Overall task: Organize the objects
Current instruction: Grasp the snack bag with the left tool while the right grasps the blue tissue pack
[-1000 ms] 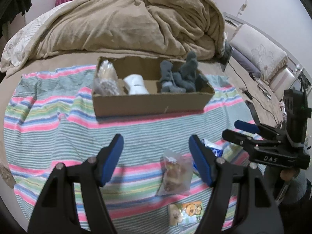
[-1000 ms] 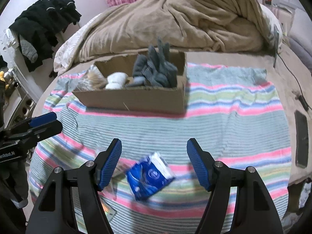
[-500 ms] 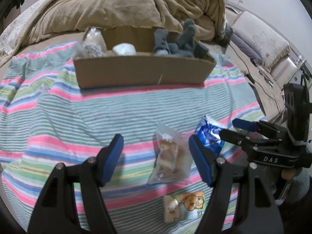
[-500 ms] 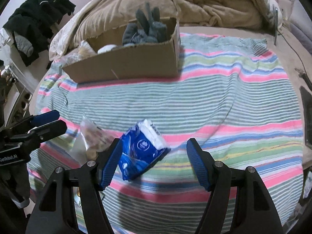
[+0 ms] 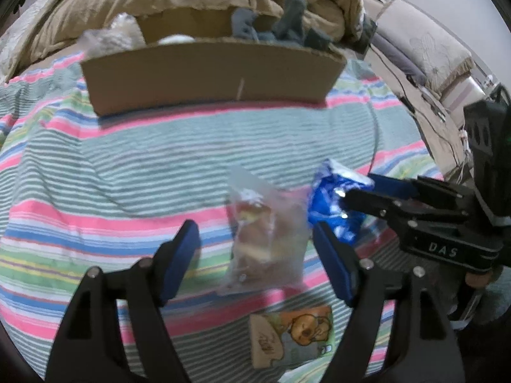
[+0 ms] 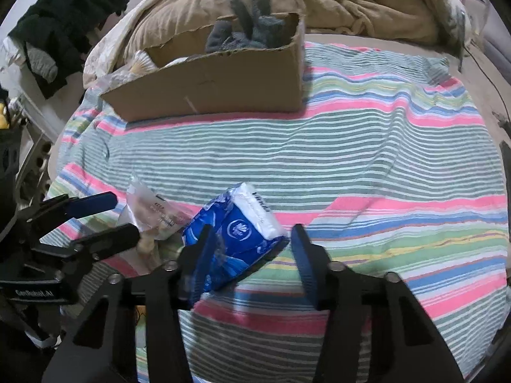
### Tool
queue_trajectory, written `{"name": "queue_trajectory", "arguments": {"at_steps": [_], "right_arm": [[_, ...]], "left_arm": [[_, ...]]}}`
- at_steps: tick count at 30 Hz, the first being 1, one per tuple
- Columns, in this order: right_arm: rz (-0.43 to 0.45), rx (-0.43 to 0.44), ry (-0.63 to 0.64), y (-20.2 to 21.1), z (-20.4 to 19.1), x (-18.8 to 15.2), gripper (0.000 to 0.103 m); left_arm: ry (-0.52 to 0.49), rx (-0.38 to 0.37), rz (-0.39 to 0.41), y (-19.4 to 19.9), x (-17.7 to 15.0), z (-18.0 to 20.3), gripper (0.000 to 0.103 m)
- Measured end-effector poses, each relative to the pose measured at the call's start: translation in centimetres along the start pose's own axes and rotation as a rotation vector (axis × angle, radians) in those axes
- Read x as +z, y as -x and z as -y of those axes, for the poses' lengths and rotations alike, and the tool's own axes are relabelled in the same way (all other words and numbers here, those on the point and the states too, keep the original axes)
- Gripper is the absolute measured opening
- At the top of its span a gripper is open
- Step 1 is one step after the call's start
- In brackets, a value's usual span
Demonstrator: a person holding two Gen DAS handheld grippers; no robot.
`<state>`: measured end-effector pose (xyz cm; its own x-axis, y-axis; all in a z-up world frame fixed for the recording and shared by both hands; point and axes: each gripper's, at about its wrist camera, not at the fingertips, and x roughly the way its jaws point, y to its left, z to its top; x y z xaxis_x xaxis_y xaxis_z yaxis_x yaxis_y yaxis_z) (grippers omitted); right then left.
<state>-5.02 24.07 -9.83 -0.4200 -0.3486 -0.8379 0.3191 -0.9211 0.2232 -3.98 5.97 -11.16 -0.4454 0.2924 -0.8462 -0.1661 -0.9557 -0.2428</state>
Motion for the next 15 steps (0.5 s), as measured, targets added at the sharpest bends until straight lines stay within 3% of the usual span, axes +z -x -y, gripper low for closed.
{"name": "queue_trajectory", "arguments": {"at_steps": [5, 9, 15], "right_arm": [[-0.031, 0.040, 0.027, -1.3, -1.0, -0.3, 0.025], [-0.022, 0.059, 0.032, -1.0, -1.3, -0.3, 0.019], [0.015, 0.059, 0.037, 0.3, -1.4, 0.2, 0.015]], "left_arm": [[-0.003, -0.008, -0.055, -1.8, -0.8, 0.0, 0.074], [-0.002, -0.015, -0.038, -1.7, -1.1, -0.4, 0.054], [0.006, -0.030, 0.005, -0.6, -1.0, -0.9, 0.048]]}}
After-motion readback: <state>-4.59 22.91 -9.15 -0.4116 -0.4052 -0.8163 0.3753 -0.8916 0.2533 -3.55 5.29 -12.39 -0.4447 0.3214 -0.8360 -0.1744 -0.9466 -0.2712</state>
